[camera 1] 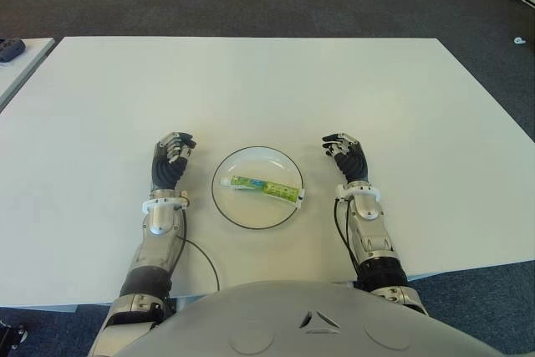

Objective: Put the toothpaste on the table into the plate.

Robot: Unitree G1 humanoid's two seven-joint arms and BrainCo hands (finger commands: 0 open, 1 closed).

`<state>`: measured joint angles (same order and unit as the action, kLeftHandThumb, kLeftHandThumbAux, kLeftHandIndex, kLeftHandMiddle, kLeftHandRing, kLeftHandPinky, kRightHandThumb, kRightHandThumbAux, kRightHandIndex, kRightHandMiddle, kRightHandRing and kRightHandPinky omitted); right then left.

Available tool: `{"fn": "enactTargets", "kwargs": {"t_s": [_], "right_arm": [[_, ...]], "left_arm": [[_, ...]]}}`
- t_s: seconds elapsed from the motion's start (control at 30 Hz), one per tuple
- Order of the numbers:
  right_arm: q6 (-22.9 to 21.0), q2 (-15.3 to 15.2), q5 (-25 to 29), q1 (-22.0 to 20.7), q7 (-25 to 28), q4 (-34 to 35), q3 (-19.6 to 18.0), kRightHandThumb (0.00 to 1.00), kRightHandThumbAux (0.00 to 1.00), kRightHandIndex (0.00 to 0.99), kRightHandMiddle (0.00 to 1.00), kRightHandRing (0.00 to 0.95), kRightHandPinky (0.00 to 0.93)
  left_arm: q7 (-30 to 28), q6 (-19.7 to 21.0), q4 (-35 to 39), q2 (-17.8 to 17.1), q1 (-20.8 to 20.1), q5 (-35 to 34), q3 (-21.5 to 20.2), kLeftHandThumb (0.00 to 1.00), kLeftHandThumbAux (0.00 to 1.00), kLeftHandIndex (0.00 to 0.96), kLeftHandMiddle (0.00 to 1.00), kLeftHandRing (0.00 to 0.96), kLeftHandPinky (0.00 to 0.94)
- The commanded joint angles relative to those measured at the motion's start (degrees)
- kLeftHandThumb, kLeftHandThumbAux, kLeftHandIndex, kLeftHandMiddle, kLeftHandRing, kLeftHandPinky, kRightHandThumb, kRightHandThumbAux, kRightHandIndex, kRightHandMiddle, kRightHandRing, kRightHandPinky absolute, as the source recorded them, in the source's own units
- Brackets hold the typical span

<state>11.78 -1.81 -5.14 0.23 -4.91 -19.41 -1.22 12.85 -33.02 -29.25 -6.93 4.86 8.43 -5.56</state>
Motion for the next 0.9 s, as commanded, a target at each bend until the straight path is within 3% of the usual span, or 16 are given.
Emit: {"fn": "enactTargets", "kwargs": {"t_s": [0.03, 0.9], "right_arm": [[0.6, 0.5, 0.4, 0.4, 0.1, 0.3, 0.2, 0.706, 0.733, 0.418, 0.406, 0.393, 0.407], [-0.2, 0.7, -0.8, 1.5, -1.2, 1.5, 0.4, 0.705, 0.734, 0.417, 0.397, 0.384, 0.393]], "left_arm": [[-0.4, 1.0, 0.2, 0.0, 0.8, 0.0, 0.2, 0.700, 0.720, 0.425, 0.494, 0.481, 0.461], [-0.4, 0.4, 0.2, -0.4, 0.7, 0.8, 0.5, 0.703, 0.721, 0.425, 0.505, 0.497, 0.481]]}}
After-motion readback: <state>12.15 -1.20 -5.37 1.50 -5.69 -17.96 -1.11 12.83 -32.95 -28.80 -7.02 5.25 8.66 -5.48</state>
